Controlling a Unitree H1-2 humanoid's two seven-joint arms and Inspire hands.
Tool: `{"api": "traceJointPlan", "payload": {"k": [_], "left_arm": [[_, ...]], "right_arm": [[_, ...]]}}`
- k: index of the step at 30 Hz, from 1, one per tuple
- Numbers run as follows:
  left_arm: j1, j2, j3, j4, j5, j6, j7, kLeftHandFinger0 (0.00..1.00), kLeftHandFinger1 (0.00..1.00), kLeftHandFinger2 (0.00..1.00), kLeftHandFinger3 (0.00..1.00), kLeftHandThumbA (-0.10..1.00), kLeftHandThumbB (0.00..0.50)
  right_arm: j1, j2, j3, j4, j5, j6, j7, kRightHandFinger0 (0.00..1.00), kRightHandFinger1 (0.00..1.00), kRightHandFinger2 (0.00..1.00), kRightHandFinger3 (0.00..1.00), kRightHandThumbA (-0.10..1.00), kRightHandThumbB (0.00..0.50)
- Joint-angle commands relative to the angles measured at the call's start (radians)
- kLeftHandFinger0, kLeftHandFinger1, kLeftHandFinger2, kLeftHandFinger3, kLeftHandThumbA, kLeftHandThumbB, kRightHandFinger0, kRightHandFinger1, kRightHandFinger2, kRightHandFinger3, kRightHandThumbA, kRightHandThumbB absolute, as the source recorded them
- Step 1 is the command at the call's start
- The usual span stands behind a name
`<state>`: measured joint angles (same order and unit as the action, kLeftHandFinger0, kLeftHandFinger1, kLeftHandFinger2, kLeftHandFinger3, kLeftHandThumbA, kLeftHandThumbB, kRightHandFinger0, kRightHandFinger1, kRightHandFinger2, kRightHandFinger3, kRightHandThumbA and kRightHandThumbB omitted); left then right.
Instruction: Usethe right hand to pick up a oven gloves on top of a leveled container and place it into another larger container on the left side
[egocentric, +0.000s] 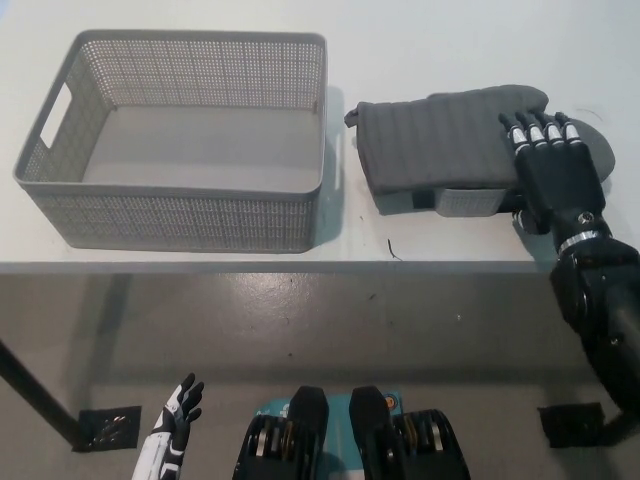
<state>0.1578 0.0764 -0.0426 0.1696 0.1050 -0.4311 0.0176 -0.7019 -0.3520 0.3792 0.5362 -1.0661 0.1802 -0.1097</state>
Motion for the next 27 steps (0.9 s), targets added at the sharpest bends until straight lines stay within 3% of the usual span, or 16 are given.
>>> {"api": "traceJointPlan", "payload": {"k": [1, 5, 8, 9, 10, 11, 12, 13, 14, 15, 16, 17, 21, 27], "left_arm": [[0.003, 0.007, 0.0, -0.026, -0.005, -0.039, 0.012, 1.0, 1.0, 1.0, 1.0, 1.0, 0.205], [0.003, 0.007, 0.0, -0.028, -0.005, -0.039, 0.008, 1.0, 1.0, 1.0, 1.0, 1.0, 0.212], [-0.004, 0.01, 0.001, -0.028, -0.005, -0.039, 0.007, 1.0, 1.0, 1.0, 1.0, 1.0, 0.201], [-0.003, 0.01, 0.0, -0.027, 0.0, -0.039, 0.007, 1.0, 1.0, 1.0, 1.0, 1.0, 0.195], [-0.004, 0.011, -0.003, -0.025, 0.007, -0.039, 0.008, 1.0, 1.0, 1.0, 1.0, 1.0, 0.193], [-0.007, 0.01, -0.007, -0.022, 0.015, -0.039, 0.009, 1.0, 1.0, 1.0, 1.0, 1.0, 0.192], [-0.007, 0.01, -0.008, -0.022, 0.011, -0.039, 0.007, 1.0, 1.0, 1.0, 1.0, 1.0, 0.191], [-0.009, 0.007, -0.009, -0.021, 0.012, -0.039, 0.005, 1.0, 1.0, 1.0, 1.0, 1.0, 0.189], [-0.009, 0.006, -0.01, -0.021, 0.007, -0.039, 0.004, 1.0, 1.0, 1.0, 1.0, 1.0, 0.189], [-0.009, 0.005, -0.009, -0.02, 0.012, -0.039, 0.007, 1.0, 1.0, 1.0, 1.0, 1.0, 0.194], [-0.009, 0.006, -0.009, -0.02, 0.015, -0.039, 0.007, 1.0, 1.0, 1.0, 1.0, 1.0, 0.195], [-0.01, 0.007, -0.009, -0.02, 0.013, -0.039, 0.005, 1.0, 1.0, 1.0, 1.0, 1.0, 0.197], [-0.02, 0.01, -0.008, -0.013, 0.006, -0.039, -0.005, 1.0, 1.0, 1.0, 1.0, 1.0, 0.201], [-0.025, 0.017, -0.007, -0.015, 0.003, -0.032, -0.016, 1.0, 1.0, 1.0, 1.0, 1.0, 0.186]], "right_arm": [[-0.101, -0.034, 0.024, 0.057, -0.037, 0.008, -0.082, 1.0, 1.0, 1.0, 1.0, 1.0, 0.303], [-0.131, -0.041, 0.026, 0.104, -0.007, -0.007, -0.092, 1.0, 1.0, 1.0, 1.0, 1.0, 0.299], [-0.162, -0.021, 0.006, 0.207, 0.014, -0.063, -0.322, 1.0, 1.0, 1.0, 1.0, 0.98, 0.267], [-0.182, -0.007, -0.001, 0.281, 0.016, -0.103, -0.497, 1.0, 1.0, 0.99, 1.0, 0.72, 0.265], [-0.2, 0.002, -0.008, 0.334, 0.028, -0.151, -0.615, 0.35, 0.44, 0.54, 0.58, 0.37, 0.258], [-0.211, 0.007, -0.021, 0.374, 0.05, -0.204, -0.697, 0.16, 0.29, 0.42, 0.47, 0.26, 0.253], [-0.222, 0.014, -0.032, 0.4, 0.068, -0.238, -0.738, 0.03, 0.07, 0.23, 0.31, 0.05, 0.242], [-0.231, 0.029, -0.063, 0.427, 0.115, -0.316, -0.784, 0.0, 0.0, 0.11, 0.16, -0.09, 0.223], [-0.233, 0.033, -0.07, 0.429, 0.127, -0.332, -0.787, 0.0, 0.0, 0.26, 0.33, -0.1, 0.174], [-0.235, 0.038, -0.076, 0.436, 0.138, -0.357, -0.801, 0.0, 0.03, 0.33, 0.43, -0.1, 0.157], [-0.233, 0.042, -0.084, 0.438, 0.151, -0.377, -0.808, 0.0, 0.05, 0.43, 0.58, -0.1, 0.151], [-0.23, 0.048, -0.096, 0.433, 0.169, -0.398, -0.805, 0.0, 0.07, 0.47, 0.65, -0.1, 0.157], [-0.226, 0.058, -0.123, 0.44, 0.206, -0.453, -0.822, 0.0, 0.13, 0.53, 0.69, -0.1, 0.144], [-0.227, 0.056, -0.123, 0.439, 0.195, -0.477, -0.847, 0.0, 0.14, 0.55, 0.69, -0.1, 0.118]]}}
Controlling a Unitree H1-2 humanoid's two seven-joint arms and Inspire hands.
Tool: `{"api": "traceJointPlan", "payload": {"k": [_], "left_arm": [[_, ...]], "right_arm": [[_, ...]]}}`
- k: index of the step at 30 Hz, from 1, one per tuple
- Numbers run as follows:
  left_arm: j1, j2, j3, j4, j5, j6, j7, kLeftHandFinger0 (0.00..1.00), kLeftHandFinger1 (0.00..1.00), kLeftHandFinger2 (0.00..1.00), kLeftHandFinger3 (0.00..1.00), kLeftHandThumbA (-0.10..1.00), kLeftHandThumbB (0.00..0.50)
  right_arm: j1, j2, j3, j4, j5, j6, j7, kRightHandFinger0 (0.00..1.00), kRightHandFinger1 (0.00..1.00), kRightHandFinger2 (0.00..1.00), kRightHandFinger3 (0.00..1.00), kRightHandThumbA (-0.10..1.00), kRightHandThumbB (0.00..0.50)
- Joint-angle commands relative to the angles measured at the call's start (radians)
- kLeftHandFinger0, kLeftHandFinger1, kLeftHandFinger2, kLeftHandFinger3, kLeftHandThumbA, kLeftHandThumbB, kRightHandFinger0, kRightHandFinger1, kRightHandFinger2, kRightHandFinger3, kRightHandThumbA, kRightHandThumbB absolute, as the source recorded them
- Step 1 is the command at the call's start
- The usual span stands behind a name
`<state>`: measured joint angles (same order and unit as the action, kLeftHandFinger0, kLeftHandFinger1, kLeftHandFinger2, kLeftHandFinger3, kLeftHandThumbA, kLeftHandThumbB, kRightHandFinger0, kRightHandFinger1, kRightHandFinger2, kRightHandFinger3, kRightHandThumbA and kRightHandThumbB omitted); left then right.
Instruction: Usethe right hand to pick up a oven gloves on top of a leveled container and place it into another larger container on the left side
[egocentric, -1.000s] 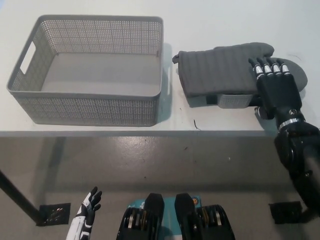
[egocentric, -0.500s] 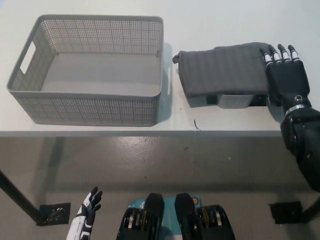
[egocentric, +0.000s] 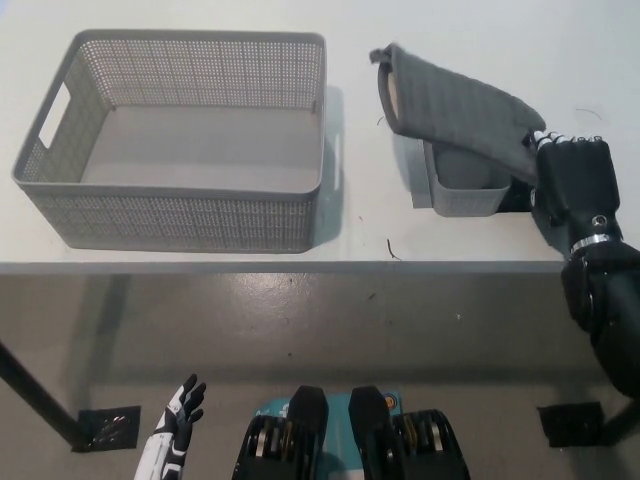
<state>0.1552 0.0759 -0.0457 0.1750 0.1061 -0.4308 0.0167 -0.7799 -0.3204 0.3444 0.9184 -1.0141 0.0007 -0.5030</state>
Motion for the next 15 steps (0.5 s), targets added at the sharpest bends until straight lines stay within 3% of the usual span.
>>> {"api": "traceJointPlan", "payload": {"k": [1, 9, 13, 15], "left_arm": [[-0.023, 0.018, -0.003, -0.02, 0.002, -0.033, -0.015, 1.0, 1.0, 1.0, 1.0, 1.0, 0.18], [-0.027, 0.018, -0.006, -0.01, -0.002, -0.039, -0.012, 1.0, 1.0, 1.0, 1.0, 1.0, 0.137], [-0.028, 0.018, -0.007, -0.008, 0.003, -0.039, -0.007, 1.0, 1.0, 1.0, 1.0, 1.0, 0.129], [-0.027, 0.019, -0.005, -0.009, 0.006, -0.039, -0.006, 1.0, 1.0, 1.0, 1.0, 1.0, 0.131]], "right_arm": [[-0.151, 0.024, -0.086, 0.057, 0.14, -0.301, -0.457, 0.0, 0.15, 0.56, 0.69, -0.1, 0.134], [-0.172, -0.001, -0.08, 0.061, 0.131, -0.327, -0.476, 0.0, 0.17, 0.6, 0.71, -0.1, 0.154], [-0.186, -0.019, -0.101, 0.001, 0.153, -0.334, -0.41, 0.0, 0.18, 0.61, 0.63, -0.1, 0.223], [-0.198, -0.022, -0.105, -0.001, 0.157, -0.343, -0.404, 0.0, 0.17, 0.6, 0.6, -0.1, 0.216]]}}
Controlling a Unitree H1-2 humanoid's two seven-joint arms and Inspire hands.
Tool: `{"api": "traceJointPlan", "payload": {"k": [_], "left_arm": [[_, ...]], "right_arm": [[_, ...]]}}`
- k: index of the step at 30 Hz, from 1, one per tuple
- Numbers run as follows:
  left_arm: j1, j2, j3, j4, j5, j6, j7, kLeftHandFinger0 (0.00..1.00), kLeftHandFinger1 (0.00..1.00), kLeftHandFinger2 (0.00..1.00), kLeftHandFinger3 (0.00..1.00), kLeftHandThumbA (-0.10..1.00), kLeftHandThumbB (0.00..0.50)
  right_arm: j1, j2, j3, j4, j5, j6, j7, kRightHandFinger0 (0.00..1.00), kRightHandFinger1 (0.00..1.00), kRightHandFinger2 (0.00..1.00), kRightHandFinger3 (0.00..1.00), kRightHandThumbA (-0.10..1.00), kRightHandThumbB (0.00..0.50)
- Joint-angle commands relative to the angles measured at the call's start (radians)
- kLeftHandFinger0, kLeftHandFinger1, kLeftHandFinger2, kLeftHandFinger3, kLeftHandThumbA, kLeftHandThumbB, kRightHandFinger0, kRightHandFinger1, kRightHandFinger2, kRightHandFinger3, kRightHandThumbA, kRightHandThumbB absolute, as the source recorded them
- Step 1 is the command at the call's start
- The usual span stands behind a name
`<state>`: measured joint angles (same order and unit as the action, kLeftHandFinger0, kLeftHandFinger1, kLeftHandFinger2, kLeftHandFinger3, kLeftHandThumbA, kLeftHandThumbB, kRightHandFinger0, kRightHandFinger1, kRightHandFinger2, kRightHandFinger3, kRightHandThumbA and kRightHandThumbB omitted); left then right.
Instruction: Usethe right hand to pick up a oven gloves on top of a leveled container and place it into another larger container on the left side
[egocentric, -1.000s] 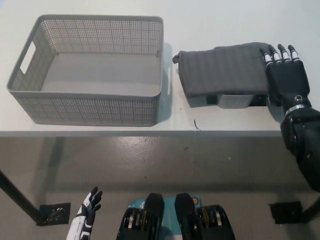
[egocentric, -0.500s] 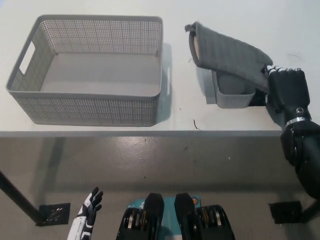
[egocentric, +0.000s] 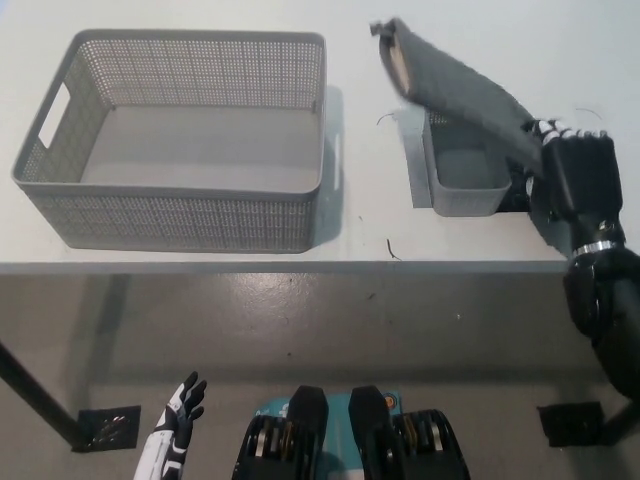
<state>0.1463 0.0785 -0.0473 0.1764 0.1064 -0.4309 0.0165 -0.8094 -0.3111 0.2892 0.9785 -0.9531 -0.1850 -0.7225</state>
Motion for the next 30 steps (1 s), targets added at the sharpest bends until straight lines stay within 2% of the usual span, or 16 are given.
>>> {"api": "traceJointPlan", "payload": {"k": [1, 3, 7, 8, 12, 13, 14, 16, 19, 21, 22, 25, 27, 28, 29, 30], "left_arm": [[-0.018, 0.017, -0.004, -0.012, 0.01, -0.039, -0.003, 1.0, 1.0, 1.0, 1.0, 1.0, 0.128], [-0.018, 0.017, -0.005, -0.012, 0.009, -0.039, -0.004, 1.0, 1.0, 1.0, 1.0, 1.0, 0.126], [-0.017, 0.018, -0.005, -0.012, 0.008, -0.039, -0.003, 1.0, 1.0, 1.0, 1.0, 1.0, 0.125], [-0.017, 0.019, -0.007, -0.01, 0.004, -0.039, -0.004, 1.0, 1.0, 1.0, 1.0, 1.0, 0.119], [-0.017, 0.02, -0.008, -0.011, 0.005, -0.039, -0.003, 1.0, 1.0, 1.0, 1.0, 1.0, 0.122], [-0.018, 0.021, -0.007, -0.012, 0.01, -0.039, -0.001, 1.0, 1.0, 1.0, 1.0, 1.0, 0.129], [-0.02, 0.023, -0.006, -0.013, 0.019, -0.039, 0.002, 1.0, 1.0, 1.0, 1.0, 1.0, 0.13], [-0.022, 0.025, -0.006, -0.012, 0.033, -0.039, 0.006, 1.0, 1.0, 1.0, 1.0, 1.0, 0.129], [-0.022, 0.025, -0.006, -0.012, 0.034, -0.039, 0.006, 1.0, 1.0, 1.0, 1.0, 1.0, 0.129], [-0.024, 0.023, -0.004, -0.014, 0.018, -0.039, -0.002, 1.0, 1.0, 1.0, 1.0, 1.0, 0.144], [-0.025, 0.024, -0.005, -0.013, 0.021, -0.039, -0.002, 1.0, 1.0, 1.0, 1.0, 1.0, 0.145], [-0.025, 0.024, -0.005, -0.013, 0.022, -0.039, -0.001, 1.0, 1.0, 1.0, 1.0, 1.0, 0.145], [-0.026, 0.024, -0.002, -0.011, 0.026, -0.037, -0.001, 1.0, 1.0, 1.0, 1.0, 1.0, 0.142], [-0.025, 0.024, -0.002, -0.016, 0.022, -0.034, -0.003, 1.0, 1.0, 1.0, 1.0, 1.0, 0.137], [-0.025, 0.024, -0.002, -0.016, 0.022, -0.033, -0.004, 1.0, 1.0, 1.0, 1.0, 1.0, 0.137], [-0.025, 0.025, -0.002, -0.02, 0.033, -0.031, 0.0, 1.0, 1.0, 1.0, 1.0, 1.0, 0.138]], "right_arm": [[-0.179, -0.035, -0.053, -0.075, 0.097, -0.151, -0.174, 0.0, 0.17, 0.61, 0.62, -0.1, 0.203], [-0.191, -0.042, -0.059, -0.111, 0.095, -0.124, -0.148, 0.0, 0.19, 0.63, 0.68, -0.1, 0.223], [-0.195, -0.042, -0.057, -0.111, 0.1, -0.126, -0.145, 0.0, 0.2, 0.63, 0.67, -0.1, 0.223], [-0.242, -0.046, -0.063, -0.145, 0.099, -0.112, -0.133, 0.0, 0.19, 0.64, 0.71, -0.1, 0.165], [-0.268, -0.051, -0.046, -0.135, 0.087, -0.124, -0.157, 0.0, 0.19, 0.65, 0.71, -0.1, 0.166], [-0.281, -0.043, -0.044, -0.146, 0.089, -0.117, -0.144, 0.0, 0.19, 0.64, 0.69, -0.1, 0.222], [-0.3, -0.031, -0.042, -0.162, 0.091, -0.107, -0.125, 0.0, 0.17, 0.63, 0.65, -0.1, 0.238], [-0.308, -0.012, -0.042, -0.185, 0.105, -0.09, -0.085, 0.0, 0.15, 0.62, 0.6, -0.1, 0.232], [-0.307, -0.012, -0.041, -0.189, 0.107, -0.088, -0.081, 0.0, 0.15, 0.63, 0.6, -0.1, 0.232], [-0.34, 0.019, -0.007, -0.173, 0.09, -0.087, -0.052, 0.0, 0.17, 0.6, 0.53, -0.1, 0.25], [-0.351, 0.034, 0.007, -0.157, 0.078, -0.076, -0.054, 0.0, 0.17, 0.58, 0.49, -0.1, 0.299], [-0.356, 0.036, 0.02, -0.149, 0.08, -0.07, -0.059, 0.0, 0.16, 0.55, 0.46, -0.1, 0.304], [-0.39, 0.092, 0.072, -0.069, 0.05, -0.092, -0.092, 0.0, 0.16, 0.56, 0.47, -0.1, 0.284], [-0.401, 0.107, 0.086, -0.05, 0.05, -0.094, -0.085, 0.0, 0.16, 0.56, 0.47, -0.1, 0.261], [-0.404, 0.109, 0.093, -0.042, 0.053, -0.094, -0.089, 0.0, 0.16, 0.56, 0.47, -0.1, 0.261], [-0.418, 0.135, 0.113, -0.023, 0.047, -0.076, -0.068, 0.0, 0.21, 0.64, 0.55, -0.1, 0.22]]}}
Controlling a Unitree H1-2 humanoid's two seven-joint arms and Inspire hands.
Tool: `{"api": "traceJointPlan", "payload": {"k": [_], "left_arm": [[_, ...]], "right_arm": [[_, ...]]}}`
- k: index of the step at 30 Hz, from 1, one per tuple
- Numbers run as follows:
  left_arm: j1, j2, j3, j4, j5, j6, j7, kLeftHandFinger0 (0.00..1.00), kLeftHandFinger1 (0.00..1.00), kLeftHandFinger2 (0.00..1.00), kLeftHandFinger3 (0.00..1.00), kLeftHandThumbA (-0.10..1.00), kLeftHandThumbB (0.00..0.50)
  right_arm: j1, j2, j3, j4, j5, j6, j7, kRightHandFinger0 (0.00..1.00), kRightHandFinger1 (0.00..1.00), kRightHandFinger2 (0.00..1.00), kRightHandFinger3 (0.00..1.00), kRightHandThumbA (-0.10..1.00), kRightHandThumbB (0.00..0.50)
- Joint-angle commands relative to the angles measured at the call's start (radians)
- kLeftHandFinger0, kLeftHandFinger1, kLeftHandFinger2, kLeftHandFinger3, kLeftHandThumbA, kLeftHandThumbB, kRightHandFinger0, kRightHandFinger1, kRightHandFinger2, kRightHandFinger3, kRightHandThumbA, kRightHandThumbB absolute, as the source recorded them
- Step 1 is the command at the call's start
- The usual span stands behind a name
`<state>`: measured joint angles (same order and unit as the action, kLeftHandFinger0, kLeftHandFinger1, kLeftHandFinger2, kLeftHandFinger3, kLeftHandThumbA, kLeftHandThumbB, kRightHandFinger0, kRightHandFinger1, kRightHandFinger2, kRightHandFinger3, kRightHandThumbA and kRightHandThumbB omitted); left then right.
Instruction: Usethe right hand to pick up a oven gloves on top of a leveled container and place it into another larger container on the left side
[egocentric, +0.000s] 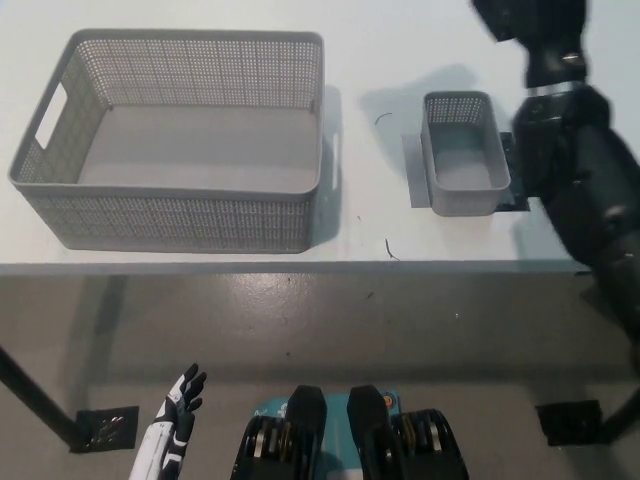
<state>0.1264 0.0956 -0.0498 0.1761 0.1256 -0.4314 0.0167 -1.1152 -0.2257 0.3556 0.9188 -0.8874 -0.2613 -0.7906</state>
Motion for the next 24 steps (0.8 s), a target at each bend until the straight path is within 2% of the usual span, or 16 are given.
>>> {"api": "traceJointPlan", "payload": {"k": [1, 3, 6, 7, 8, 9, 11, 15, 16, 17, 18, 19, 20, 21, 22, 24], "left_arm": [[-0.005, 0.008, 0.0, -0.02, 0.015, -0.031, 0.001, 1.0, 1.0, 1.0, 1.0, 1.0, 0.138], [-0.003, 0.009, -0.001, -0.018, 0.015, -0.034, 0.001, 1.0, 1.0, 1.0, 1.0, 1.0, 0.125], [-0.001, 0.009, 0.0, -0.014, 0.013, -0.039, 0.003, 1.0, 1.0, 1.0, 1.0, 1.0, 0.124], [-0.002, 0.009, 0.001, -0.013, 0.006, -0.037, -0.001, 1.0, 1.0, 1.0, 1.0, 1.0, 0.118], [-0.002, 0.009, 0.001, -0.015, 0.006, -0.035, -0.002, 1.0, 1.0, 1.0, 1.0, 1.0, 0.126], [0.0, 0.01, 0.001, -0.021, 0.006, -0.031, -0.004, 1.0, 1.0, 1.0, 1.0, 1.0, 0.126], [0.0, 0.01, 0.001, -0.022, 0.007, -0.03, -0.004, 1.0, 1.0, 1.0, 1.0, 1.0, 0.125], [0.002, 0.012, 0.0, -0.028, 0.023, -0.025, 0.001, 1.0, 1.0, 1.0, 1.0, 1.0, 0.116], [0.002, 0.014, 0.0, -0.028, 0.03, -0.029, 0.003, 1.0, 1.0, 1.0, 1.0, 1.0, 0.104], [0.002, 0.015, 0.0, -0.028, 0.032, -0.031, 0.004, 1.0, 1.0, 1.0, 1.0, 1.0, 0.103], [0.002, 0.014, 0.0, -0.028, 0.032, -0.031, 0.003, 1.0, 1.0, 1.0, 1.0, 1.0, 0.102], [0.002, 0.014, 0.001, -0.028, 0.033, -0.031, 0.003, 1.0, 1.0, 1.0, 1.0, 1.0, 0.102], [0.002, 0.014, 0.001, -0.028, 0.033, -0.031, 0.003, 1.0, 1.0, 1.0, 1.0, 1.0, 0.102], [0.003, 0.012, 0.003, -0.032, 0.021, -0.022, 0.001, 1.0, 1.0, 1.0, 1.0, 1.0, 0.111], [0.003, 0.013, 0.004, -0.037, 0.022, -0.019, 0.0, 1.0, 1.0, 1.0, 1.0, 1.0, 0.11], [0.002, 0.014, 0.003, -0.037, 0.025, -0.02, 0.0, 1.0, 1.0, 1.0, 1.0, 1.0, 0.11]], "right_arm": [[-0.114, 0.052, 0.051, 0.041, -0.018, 0.003, 0.001, 0.0, 0.25, 0.67, 0.6, -0.1, 0.217], [-0.126, 0.072, 0.073, 0.063, -0.017, 0.008, -0.005, 0.0, 0.27, 0.69, 0.63, -0.1, 0.205], [-0.149, 0.117, 0.106, 0.107, -0.016, 0.007, -0.009, 0.0, 0.26, 0.67, 0.61, -0.1, 0.22], [-0.163, 0.144, 0.113, 0.132, -0.01, 0.011, 0.004, 0.0, 0.21, 0.59, 0.64, -0.1, 0.237], [-0.175, 0.161, 0.124, 0.153, -0.007, 0.015, 0.01, 0.0, 0.09, 0.43, 0.6, -0.1, 0.27], [-0.192, 0.186, 0.147, 0.182, -0.023, 0.031, 0.006, 0.0, 0.0, 0.21, 0.54, -0.1, 0.295], [-0.202, 0.194, 0.163, 0.201, -0.025, 0.032, -0.009, 0.0, 0.0, 0.06, 0.45, -0.1, 0.311], [-0.221, 0.217, 0.183, 0.232, -0.006, 0.039, 0.027, 0.0, 0.0, 0.04, 0.4, -0.1, 0.313], [-0.253, 0.245, 0.183, 0.293, 0.008, 0.057, 0.051, 0.0, 0.0, 0.03, 0.13, -0.1, 0.196], [-0.264, 0.254, 0.183, 0.314, 0.014, 0.063, 0.058, 0.0, 0.0, 0.1, 0.06, -0.1, 0.199], [-0.266, 0.255, 0.184, 0.319, 0.016, 0.062, 0.056, 0.0, 0.09, 0.4, 0.2, -0.1, 0.211], [-0.269, 0.256, 0.186, 0.325, 0.017, 0.061, 0.054, 0.0, 0.14, 0.6, 0.38, -0.1, 0.19], [-0.271, 0.257, 0.187, 0.33, 0.018, 0.06, 0.052, 0.0, 0.17, 0.66, 0.47, -0.1, 0.195], [-0.309, 0.278, 0.188, 0.376, 0.022, 0.118, 0.102, 0.0, 0.2, 0.7, 0.68, -0.1, 0.154], [-0.325, 0.285, 0.191, 0.393, 0.022, 0.139, 0.115, 0.0, 0.21, 0.7, 0.72, -0.1, 0.144], [-0.337, 0.29, 0.2, 0.408, 0.019, 0.152, 0.118, 0.0, 0.19, 0.66, 0.71, -0.1, 0.158]]}}
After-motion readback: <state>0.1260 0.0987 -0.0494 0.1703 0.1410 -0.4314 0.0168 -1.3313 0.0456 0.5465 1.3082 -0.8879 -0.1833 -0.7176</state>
